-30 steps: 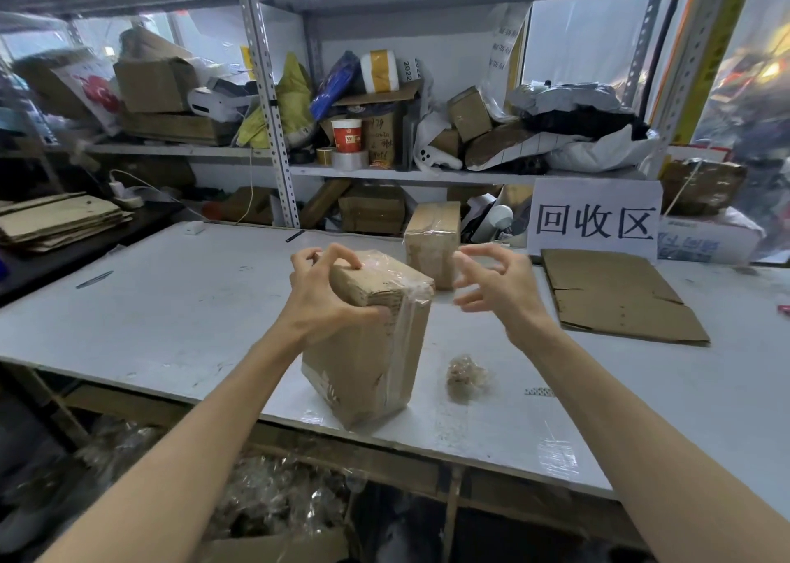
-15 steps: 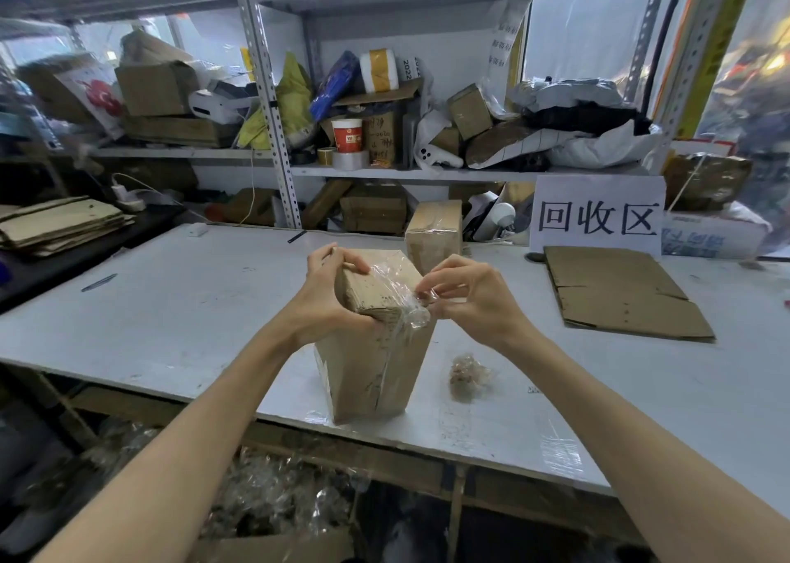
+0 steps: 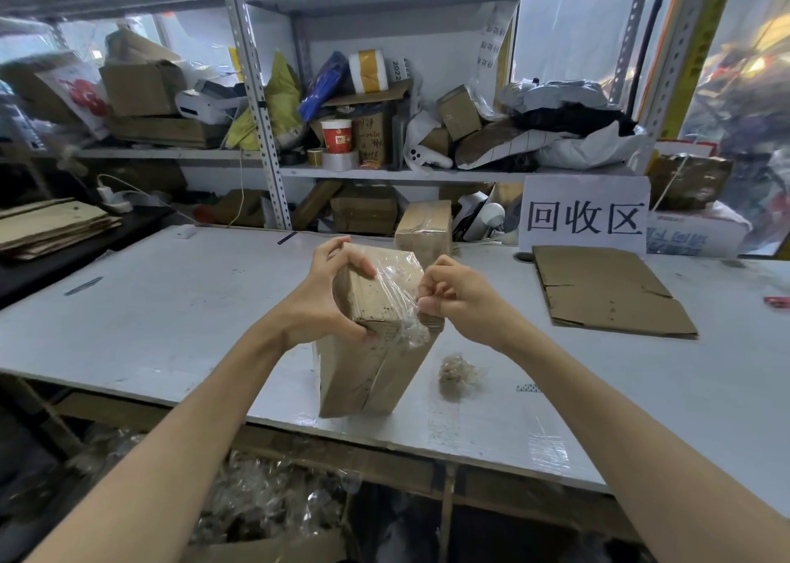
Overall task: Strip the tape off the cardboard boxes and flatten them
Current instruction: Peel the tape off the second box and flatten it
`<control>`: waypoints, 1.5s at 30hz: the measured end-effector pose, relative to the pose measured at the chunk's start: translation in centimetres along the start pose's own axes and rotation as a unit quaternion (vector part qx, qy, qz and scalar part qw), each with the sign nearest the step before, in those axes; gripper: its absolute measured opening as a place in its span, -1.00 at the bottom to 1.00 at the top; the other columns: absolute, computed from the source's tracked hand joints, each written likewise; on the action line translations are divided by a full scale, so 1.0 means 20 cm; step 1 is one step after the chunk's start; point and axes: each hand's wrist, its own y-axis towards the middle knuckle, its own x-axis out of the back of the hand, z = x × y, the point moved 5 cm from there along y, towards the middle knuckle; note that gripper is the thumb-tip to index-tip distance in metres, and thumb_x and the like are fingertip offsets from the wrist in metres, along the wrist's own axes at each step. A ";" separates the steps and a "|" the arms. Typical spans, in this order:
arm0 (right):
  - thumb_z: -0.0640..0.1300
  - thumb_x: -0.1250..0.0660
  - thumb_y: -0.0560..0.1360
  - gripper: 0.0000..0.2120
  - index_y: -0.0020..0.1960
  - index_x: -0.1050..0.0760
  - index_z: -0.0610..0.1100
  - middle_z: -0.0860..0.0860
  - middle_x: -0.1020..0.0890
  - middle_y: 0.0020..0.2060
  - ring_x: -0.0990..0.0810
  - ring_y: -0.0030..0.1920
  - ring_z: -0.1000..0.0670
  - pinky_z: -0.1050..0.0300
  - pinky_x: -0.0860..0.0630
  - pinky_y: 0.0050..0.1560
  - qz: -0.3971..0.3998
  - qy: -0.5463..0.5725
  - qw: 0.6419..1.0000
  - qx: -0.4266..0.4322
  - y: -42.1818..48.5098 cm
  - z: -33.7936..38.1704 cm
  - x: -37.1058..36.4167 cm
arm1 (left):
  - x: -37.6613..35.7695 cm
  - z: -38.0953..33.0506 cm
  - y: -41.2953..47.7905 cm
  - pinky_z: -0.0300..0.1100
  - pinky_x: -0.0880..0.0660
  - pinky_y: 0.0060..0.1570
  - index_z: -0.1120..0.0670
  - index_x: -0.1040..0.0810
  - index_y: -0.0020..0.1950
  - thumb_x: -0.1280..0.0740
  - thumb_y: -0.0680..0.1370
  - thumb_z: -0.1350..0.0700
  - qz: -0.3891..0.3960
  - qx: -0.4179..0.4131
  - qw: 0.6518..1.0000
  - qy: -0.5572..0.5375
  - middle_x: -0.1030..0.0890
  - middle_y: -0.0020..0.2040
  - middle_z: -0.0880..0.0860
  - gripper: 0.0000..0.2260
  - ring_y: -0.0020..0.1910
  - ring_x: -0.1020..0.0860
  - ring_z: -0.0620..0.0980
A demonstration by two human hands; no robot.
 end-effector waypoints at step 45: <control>-0.20 -0.22 0.50 -0.75 -0.34 -0.49 -0.21 -0.03 -0.51 -0.44 -0.49 -0.47 0.00 0.33 -0.34 -0.59 -0.163 0.091 0.978 -0.095 -0.04 -0.08 -0.09 | -0.04 -0.06 -0.16 0.01 -0.43 0.25 -0.06 -0.32 0.22 -0.63 0.05 -0.13 -0.297 -0.092 0.923 0.229 -0.10 0.49 0.08 -0.16 0.39 -0.17 0.02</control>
